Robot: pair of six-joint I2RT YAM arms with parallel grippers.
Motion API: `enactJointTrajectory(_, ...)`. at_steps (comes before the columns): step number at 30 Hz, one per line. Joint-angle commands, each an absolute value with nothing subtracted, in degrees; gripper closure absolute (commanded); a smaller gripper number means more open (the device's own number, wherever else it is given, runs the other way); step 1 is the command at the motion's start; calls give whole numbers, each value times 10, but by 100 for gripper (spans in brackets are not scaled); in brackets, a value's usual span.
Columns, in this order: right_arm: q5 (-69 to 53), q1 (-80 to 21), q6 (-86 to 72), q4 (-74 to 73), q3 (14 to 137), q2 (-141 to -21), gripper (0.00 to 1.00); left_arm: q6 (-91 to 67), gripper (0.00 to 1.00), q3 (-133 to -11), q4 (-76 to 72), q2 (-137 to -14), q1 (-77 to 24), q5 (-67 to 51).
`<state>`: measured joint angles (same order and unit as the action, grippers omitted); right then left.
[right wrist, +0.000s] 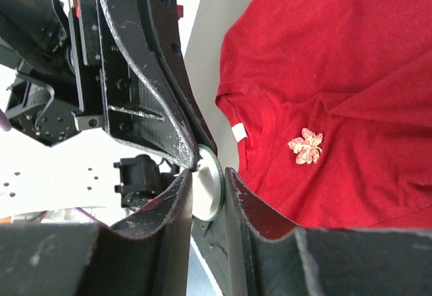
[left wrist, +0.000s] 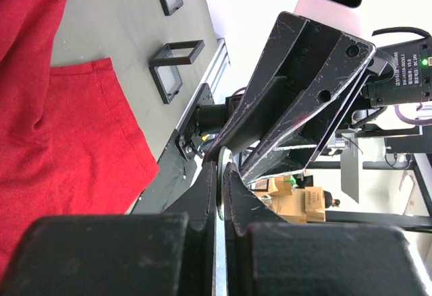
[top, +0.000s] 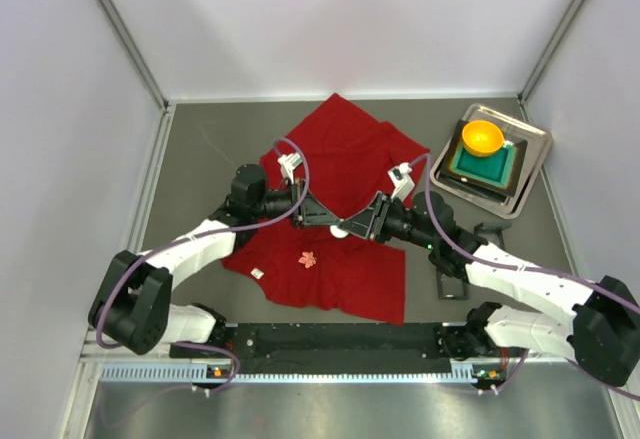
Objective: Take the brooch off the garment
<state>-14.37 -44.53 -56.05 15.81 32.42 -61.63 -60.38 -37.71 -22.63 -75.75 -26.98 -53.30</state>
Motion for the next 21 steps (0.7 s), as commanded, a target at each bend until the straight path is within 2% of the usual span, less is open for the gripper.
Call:
enactJointTrajectory(1, -186, -446, -523, 188, 342, -620, 83, -622, 100, -403, -253, -767, -273, -541)
enactJointTrajectory(7, -196, -447, -496, 176, 347, -623, 83, -631, 100, -403, -249, -772, -273, -543)
enactJointTrajectory(11, -178, -446, -514, 187, 330, -595, 79, -616, 100, -400, -233, -769, -273, -533)
enactJointTrajectory(13, -164, -446, -544, 172, 328, -583, 73, -615, 100, -383, -249, -753, -272, -520)
enactJointTrajectory(14, -157, -447, -555, 188, 323, -571, 62, -617, 100, -380, -254, -749, -272, -515)
enactJointTrajectory(15, -154, -447, -584, 204, 315, -565, 60, -620, 100, -374, -263, -743, -273, -513)
enactJointTrajectory(17, -141, -447, -601, 241, 287, -554, 61, -638, 100, -367, -295, -739, -272, -512)
enactJointTrajectory(18, -135, -447, -605, 255, 280, -552, 65, -644, 100, -362, -307, -739, -273, -512)
enactJointTrajectory(19, -131, -447, -604, 252, 279, -551, 72, -649, 100, -360, -321, -738, -272, -511)
enactJointTrajectory(21, -140, -447, -602, 274, 277, -558, 76, -661, 100, -356, -332, -737, -272, -510)
